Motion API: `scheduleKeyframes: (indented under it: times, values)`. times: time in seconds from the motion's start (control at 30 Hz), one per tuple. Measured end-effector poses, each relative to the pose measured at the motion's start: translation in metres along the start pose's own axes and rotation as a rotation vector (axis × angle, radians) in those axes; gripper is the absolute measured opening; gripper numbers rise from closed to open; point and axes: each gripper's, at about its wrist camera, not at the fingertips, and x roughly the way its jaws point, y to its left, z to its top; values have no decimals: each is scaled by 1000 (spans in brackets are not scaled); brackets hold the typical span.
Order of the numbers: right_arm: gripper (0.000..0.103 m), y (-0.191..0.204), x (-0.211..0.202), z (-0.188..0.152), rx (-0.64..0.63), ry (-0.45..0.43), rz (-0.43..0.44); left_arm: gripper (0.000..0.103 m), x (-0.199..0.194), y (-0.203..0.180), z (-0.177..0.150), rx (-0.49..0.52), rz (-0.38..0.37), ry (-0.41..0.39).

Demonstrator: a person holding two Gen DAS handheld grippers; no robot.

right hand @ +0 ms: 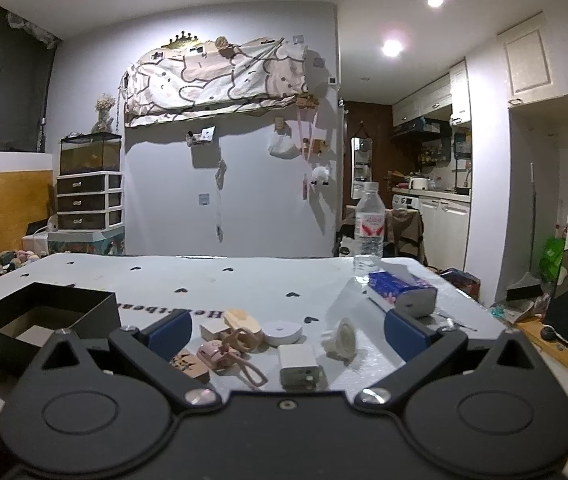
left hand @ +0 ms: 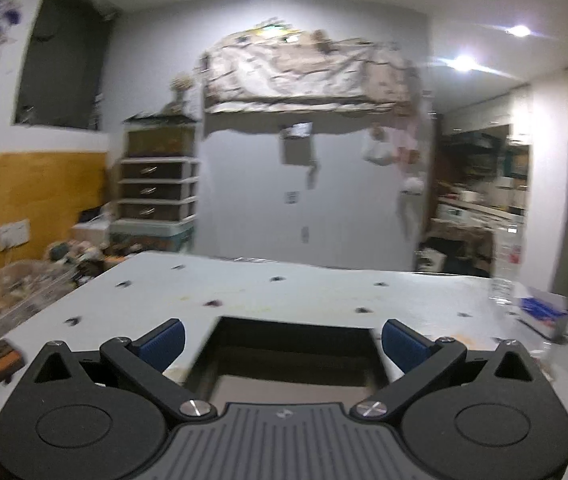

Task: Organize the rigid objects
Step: 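Move the left tool to the black box while the right tool approaches the wooden stamp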

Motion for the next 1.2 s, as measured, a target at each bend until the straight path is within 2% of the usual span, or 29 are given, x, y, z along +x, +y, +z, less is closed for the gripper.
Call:
scheduleKeyframes:
  times: [0.1,0.23,0.33,0.4,0.47,0.57,0.7,0.87,1.13,1.2]
  values:
    - [103,8,9,-4,0,14,25,103,8,26,-4,-52,23,6]
    - [103,26,29,-14,-18,70,72,103,21,49,-10,-74,63,42]
    - [103,40,48,-26,-36,119,112,99,32,63,-18,-85,78,69]
    - [103,50,61,-33,-52,150,128,91,39,68,-22,-82,79,89]
    - [103,59,74,-38,-68,176,140,76,47,74,-26,-88,72,112]
    - [103,72,91,-45,-96,213,156,58,57,75,-33,-72,69,145]
    - [103,89,109,-56,-141,261,163,46,68,72,-39,-40,67,182]
    - [103,92,127,-59,-148,283,144,24,83,70,-42,-24,75,221]
    - [103,62,145,-58,-85,297,49,12,100,74,-41,-7,95,278]
    - [103,51,149,-57,-61,298,-2,10,102,74,-42,2,99,287]
